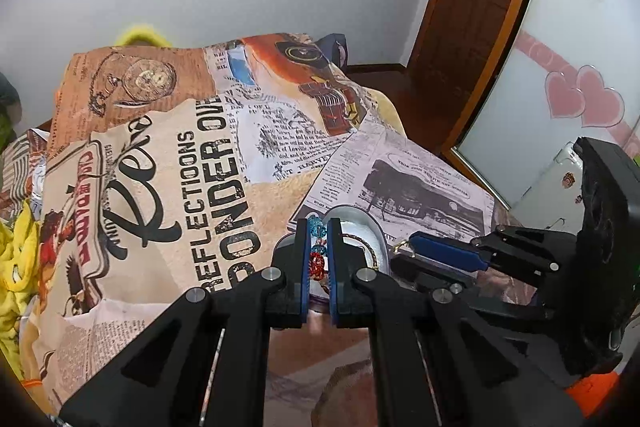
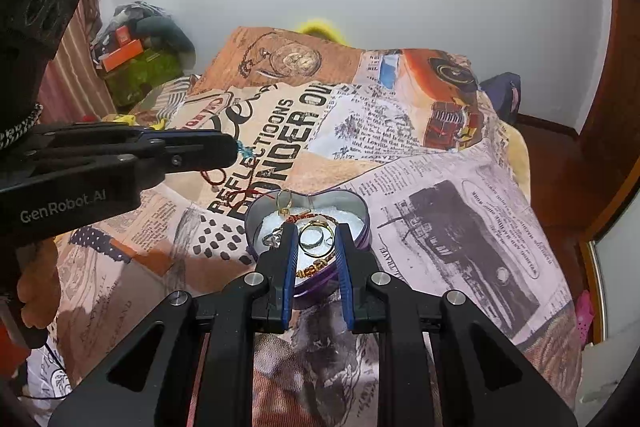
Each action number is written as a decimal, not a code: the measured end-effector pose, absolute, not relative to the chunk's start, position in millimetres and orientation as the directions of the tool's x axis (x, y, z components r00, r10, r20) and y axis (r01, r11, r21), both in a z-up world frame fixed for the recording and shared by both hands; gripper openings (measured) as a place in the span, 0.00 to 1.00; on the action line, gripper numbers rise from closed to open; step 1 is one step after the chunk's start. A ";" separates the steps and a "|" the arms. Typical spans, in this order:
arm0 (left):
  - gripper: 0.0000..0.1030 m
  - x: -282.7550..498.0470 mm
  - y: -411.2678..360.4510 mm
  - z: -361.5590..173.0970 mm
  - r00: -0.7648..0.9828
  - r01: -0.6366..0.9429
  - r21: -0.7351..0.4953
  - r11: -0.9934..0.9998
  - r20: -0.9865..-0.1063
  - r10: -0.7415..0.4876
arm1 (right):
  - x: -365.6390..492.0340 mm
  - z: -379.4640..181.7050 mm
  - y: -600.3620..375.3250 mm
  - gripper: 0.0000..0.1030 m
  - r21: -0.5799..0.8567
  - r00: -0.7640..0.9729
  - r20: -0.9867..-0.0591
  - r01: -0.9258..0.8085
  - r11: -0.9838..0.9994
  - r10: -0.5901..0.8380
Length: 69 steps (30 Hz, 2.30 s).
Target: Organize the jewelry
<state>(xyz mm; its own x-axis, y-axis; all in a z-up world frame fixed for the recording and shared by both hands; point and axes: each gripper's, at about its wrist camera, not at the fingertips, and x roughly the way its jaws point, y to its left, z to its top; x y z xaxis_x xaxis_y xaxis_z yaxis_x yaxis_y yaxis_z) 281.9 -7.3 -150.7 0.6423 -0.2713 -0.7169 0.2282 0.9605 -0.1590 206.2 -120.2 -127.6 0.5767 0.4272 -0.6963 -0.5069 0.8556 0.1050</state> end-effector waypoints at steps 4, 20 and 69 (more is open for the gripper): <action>0.06 289.0 -9.1 -159.9 0.619 0.240 -0.170 0.956 -0.731 -0.286 | 212.8 -136.0 -117.6 0.16 0.117 0.552 -0.714 -0.512 0.851 0.430; 0.06 299.4 -12.1 -175.0 0.592 0.254 -0.173 0.952 -0.750 -0.294 | 225.5 -152.8 -107.5 0.20 0.135 0.484 -0.759 -0.536 0.833 0.435; 0.92 33.5 2.2 19.8 0.990 0.006 -0.044 0.999 -0.137 -0.012 | 19.6 59.7 -154.6 1.00 0.013 0.957 -0.078 -0.278 0.961 0.278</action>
<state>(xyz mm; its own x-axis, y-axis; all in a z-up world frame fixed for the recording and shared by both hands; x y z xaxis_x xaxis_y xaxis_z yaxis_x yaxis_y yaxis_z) 33.5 2.2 19.8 0.9904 -0.0119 -0.1375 0.0058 0.9990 -0.0443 19.6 -154.6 59.7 0.9574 0.2781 -0.0776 -0.2779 0.9605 0.0128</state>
